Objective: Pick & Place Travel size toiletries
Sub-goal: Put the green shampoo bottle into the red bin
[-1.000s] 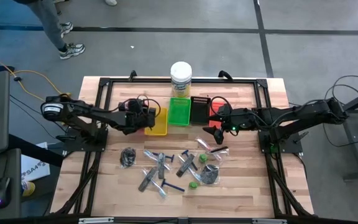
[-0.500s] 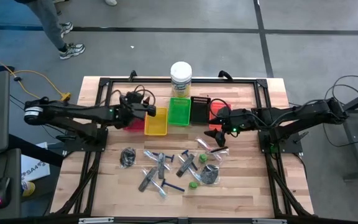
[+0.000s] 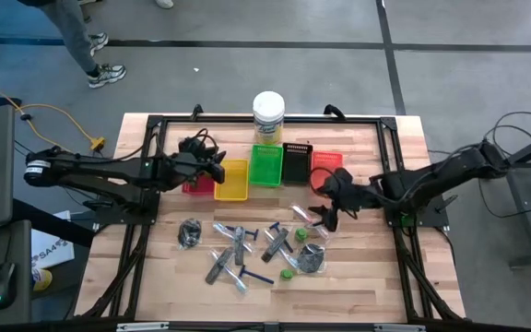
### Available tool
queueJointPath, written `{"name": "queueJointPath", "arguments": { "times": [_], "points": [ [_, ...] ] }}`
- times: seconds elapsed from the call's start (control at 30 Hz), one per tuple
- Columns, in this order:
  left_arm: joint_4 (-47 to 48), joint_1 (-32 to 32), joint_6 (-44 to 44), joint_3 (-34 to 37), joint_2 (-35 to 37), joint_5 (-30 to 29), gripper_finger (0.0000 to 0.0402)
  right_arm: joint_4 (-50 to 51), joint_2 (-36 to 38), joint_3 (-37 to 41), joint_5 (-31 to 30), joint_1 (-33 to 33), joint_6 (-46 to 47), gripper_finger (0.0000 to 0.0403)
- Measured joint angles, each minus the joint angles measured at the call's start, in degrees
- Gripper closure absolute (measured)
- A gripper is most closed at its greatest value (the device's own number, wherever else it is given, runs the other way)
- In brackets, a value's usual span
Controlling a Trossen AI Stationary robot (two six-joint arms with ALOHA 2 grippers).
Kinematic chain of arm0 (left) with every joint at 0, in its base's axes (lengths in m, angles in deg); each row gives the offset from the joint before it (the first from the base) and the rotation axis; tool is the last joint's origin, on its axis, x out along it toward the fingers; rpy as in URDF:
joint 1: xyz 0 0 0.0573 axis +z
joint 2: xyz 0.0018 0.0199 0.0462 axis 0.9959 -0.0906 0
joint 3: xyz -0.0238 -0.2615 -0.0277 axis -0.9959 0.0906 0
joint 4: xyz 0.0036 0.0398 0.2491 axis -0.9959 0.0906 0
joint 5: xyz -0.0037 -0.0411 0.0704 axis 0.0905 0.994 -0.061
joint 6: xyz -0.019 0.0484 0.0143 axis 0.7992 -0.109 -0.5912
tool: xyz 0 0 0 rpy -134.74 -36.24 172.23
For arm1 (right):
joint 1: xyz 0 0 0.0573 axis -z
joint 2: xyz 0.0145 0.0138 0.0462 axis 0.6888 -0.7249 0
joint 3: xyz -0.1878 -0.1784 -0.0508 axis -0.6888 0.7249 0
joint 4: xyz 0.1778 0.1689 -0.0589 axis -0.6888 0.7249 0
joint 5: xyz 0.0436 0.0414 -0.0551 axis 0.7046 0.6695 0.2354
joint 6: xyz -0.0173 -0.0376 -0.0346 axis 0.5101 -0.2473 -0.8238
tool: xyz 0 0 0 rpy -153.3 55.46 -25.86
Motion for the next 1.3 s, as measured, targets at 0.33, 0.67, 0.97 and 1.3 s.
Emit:
{"name": "queueJointPath", "arguments": {
  "times": [0.33,0.67,0.97,1.3],
  "points": [
    [-0.1,-0.9,0.1,0.0,0.1,0.5,0.027,-1.5,-11.3,0.0,-7.4,-9.4,10.5,0.012],
    [0.0,-0.9,0.0,0.0,0.1,3.4,0.027,-3.7,-17.6,0.0,-10.9,-16.0,21.4,0.012],
    [-0.1,-0.9,-0.2,0.0,0.1,6.0,0.027,-6.6,-26.2,0.0,-11.9,-20.2,27.0,0.012],
    [-0.1,-0.9,-0.4,0.0,0.1,7.7,0.027,-13.7,-33.0,0.0,-18.4,-19.5,32.4,0.012]
  ]
}}
